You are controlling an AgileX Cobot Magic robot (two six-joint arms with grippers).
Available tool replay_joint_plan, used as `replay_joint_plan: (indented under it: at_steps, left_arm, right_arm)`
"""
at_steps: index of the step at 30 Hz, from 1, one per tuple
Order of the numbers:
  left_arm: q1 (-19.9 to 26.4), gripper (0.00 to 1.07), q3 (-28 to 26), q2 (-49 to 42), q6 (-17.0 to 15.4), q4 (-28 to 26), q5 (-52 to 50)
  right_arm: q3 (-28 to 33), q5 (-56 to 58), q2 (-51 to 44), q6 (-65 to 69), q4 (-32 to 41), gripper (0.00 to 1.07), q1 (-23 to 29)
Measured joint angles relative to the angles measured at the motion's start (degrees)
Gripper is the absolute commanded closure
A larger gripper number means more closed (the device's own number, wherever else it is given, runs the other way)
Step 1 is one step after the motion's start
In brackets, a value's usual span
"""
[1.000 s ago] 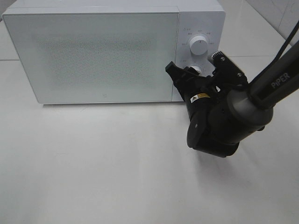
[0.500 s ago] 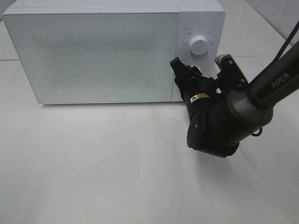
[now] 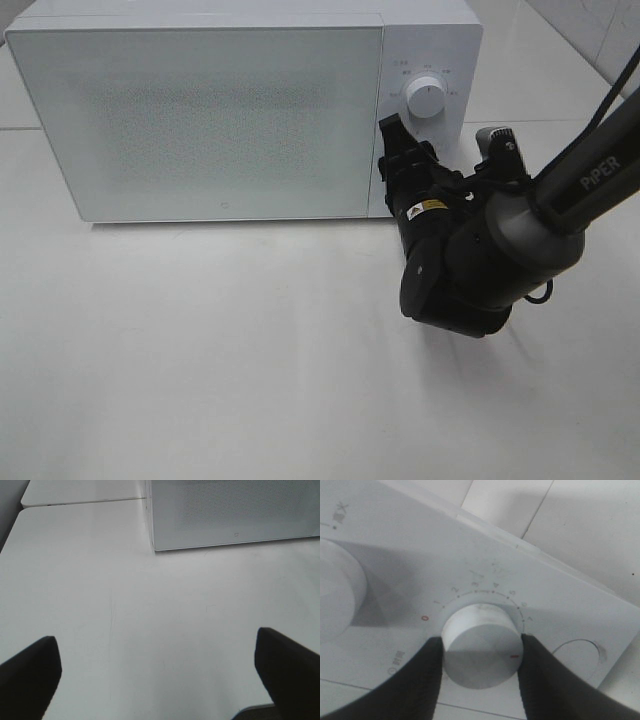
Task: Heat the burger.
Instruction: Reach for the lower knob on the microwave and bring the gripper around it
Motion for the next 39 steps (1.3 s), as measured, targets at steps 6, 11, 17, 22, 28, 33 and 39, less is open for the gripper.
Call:
replay_joint_plan:
  at_steps: [6,11,17,22,28,33,39]
  left_arm:
    - [0.00,0.09,0.00,0.00,0.00,0.00,0.00]
    - [0.00,0.09,0.00,0.00,0.00,0.00,0.00]
    - [0.00,0.09,0.00,0.00,0.00,0.00,0.00]
    - [0.00,0.09,0.00,0.00,0.00,0.00,0.00]
    - [0.00,0.09,0.00,0.00,0.00,0.00,0.00]
    - [0.00,0.09,0.00,0.00,0.00,0.00,0.00]
    - [0.00,0.09,0.00,0.00,0.00,0.00,0.00]
  right_arm:
    - [0.00,-0.17,0.00,3.78,0.00,0.98,0.00]
    - [0.00,-0.23,0.00,6.99,0.17,0.98,0.06]
    - [-0.06,-0.34,0.00,10.14,0.40,0.98,0.06]
    - [-0.06,-0.40,0.00,13.18,0.40,0.98,0.06]
    - [-0.06,-0.46,0.00,15.07,0.40,0.98,0.06]
    - [-0.06,-0.57,0.00,18.74,0.40,0.97,0.06]
    - [-0.06,-0.69,0.00,24.12,0.40,0.97,0.11]
